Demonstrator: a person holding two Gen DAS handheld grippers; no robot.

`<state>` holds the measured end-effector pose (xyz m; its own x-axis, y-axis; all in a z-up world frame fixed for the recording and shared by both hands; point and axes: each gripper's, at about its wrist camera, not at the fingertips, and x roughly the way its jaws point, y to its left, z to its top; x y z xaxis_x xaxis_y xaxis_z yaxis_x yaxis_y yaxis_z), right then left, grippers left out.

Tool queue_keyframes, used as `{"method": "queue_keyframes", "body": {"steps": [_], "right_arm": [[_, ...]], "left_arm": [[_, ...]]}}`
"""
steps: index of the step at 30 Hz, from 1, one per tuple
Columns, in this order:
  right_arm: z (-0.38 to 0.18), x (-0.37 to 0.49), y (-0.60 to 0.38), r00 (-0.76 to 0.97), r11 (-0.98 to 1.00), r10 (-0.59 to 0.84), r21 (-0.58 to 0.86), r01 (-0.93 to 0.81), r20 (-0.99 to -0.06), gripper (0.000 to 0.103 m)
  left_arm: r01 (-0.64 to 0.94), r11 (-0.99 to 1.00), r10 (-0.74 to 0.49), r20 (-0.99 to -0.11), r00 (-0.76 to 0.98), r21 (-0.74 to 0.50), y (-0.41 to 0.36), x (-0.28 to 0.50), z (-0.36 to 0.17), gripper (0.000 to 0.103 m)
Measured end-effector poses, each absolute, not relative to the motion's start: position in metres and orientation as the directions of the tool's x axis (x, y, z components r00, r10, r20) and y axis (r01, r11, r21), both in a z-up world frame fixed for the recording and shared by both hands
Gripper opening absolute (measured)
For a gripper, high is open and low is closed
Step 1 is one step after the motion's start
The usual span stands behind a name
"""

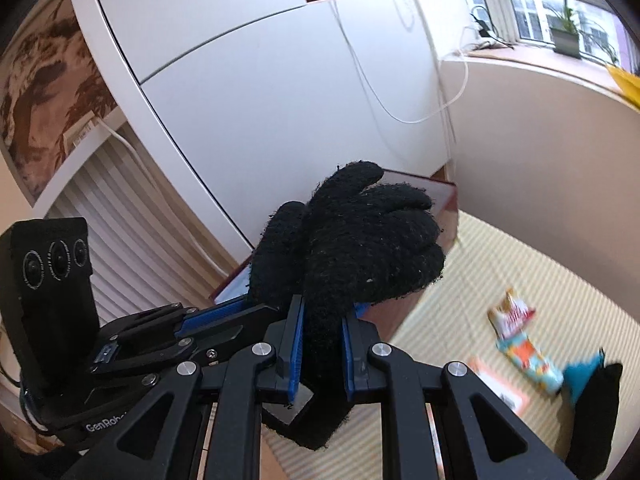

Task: Organize soft objects
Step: 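Lift the black glove into the shoebox and open both tools, then move both tools back over the black drawstring pouch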

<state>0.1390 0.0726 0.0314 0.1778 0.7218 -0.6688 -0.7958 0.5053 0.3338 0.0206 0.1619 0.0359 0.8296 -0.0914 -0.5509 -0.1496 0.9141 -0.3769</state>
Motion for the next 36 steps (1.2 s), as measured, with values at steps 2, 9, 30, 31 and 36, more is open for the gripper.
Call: {"method": "queue_keyframes", "body": {"steps": [2, 9, 30, 31, 36], "right_arm": [[0.03, 0.144, 0.082, 0.172, 0.503, 0.722, 0.337, -0.796, -0.671, 0.015], [0.013, 0.163, 0.122, 0.176, 0.517, 0.688, 0.307, -0.799, -0.704, 0.015], [0.011, 0.185, 0.108, 0.316, 0.611, 0.642, 0.217, -0.762, -0.699, 0.064], [0.013, 0.184, 0.102, 0.327, 0.619, 0.638, 0.212, -0.756, -0.697, 0.064], [0.021, 0.175, 0.078, 0.353, 0.634, 0.637, 0.204, -0.746, -0.685, 0.065]], "left_arm": [[-0.171, 0.915, -0.067, -0.556, 0.828, -0.365, 0.171, 0.023, 0.033, 0.012], [-0.243, 0.904, -0.017, -0.598, 0.802, -0.352, 0.203, 0.041, 0.016, 0.012], [-0.366, 0.89, 0.094, -0.677, 0.73, -0.271, 0.213, 0.043, 0.002, 0.048], [-0.365, 0.89, 0.093, -0.675, 0.731, -0.273, 0.212, 0.041, 0.002, 0.048], [-0.343, 0.895, 0.075, -0.663, 0.745, -0.284, 0.201, 0.029, 0.007, 0.048]]}}
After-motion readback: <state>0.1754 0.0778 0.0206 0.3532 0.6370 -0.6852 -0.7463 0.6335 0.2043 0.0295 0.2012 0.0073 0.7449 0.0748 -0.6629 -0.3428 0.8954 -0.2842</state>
